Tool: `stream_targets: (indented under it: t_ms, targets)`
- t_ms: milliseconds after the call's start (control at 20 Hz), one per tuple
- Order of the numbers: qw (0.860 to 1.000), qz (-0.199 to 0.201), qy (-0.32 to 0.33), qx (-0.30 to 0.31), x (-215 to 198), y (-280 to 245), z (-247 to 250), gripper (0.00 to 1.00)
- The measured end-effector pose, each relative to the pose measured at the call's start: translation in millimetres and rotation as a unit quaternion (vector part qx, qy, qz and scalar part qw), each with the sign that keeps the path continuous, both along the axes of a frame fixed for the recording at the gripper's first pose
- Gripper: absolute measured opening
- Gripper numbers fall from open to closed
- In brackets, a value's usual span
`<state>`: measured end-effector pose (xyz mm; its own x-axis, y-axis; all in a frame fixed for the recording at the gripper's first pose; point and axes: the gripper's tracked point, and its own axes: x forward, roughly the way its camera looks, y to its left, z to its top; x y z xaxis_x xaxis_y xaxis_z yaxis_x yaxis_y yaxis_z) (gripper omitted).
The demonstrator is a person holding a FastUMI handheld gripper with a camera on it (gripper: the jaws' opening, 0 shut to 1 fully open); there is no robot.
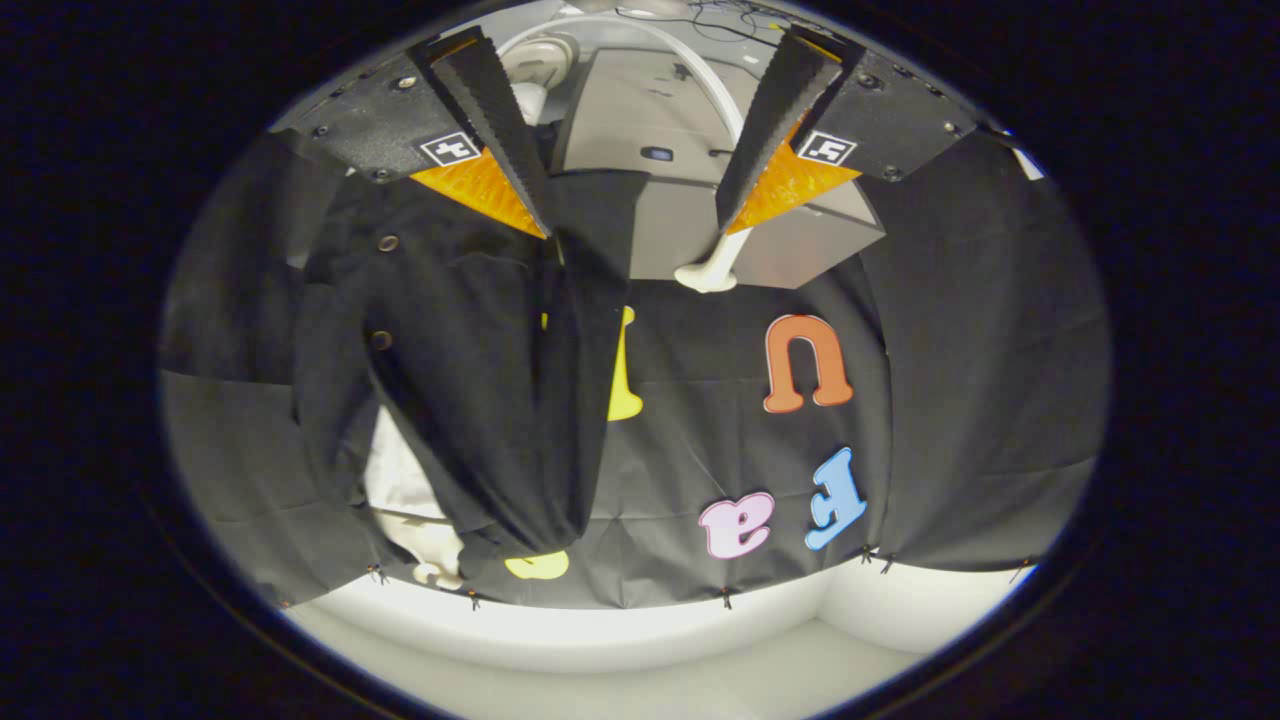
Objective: Iron the clothes twice with a garment steamer, once on the left side and once on the right side.
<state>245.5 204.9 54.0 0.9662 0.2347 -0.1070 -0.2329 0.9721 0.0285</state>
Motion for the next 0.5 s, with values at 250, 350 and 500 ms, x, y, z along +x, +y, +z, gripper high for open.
stream_targets:
  t_ms: [250, 350, 500]
  targets:
    - [0.999, 0.020, 0.041, -0.007, 86.7, 61.7, -12.4, 1.00]
    - [0.997, 0.025, 0.072, -0.019, 116.9, 86.7, -31.1, 0.99]
    - [0.993, 0.030, 0.110, -0.038, 156.4, 121.8, -57.2, 0.98]
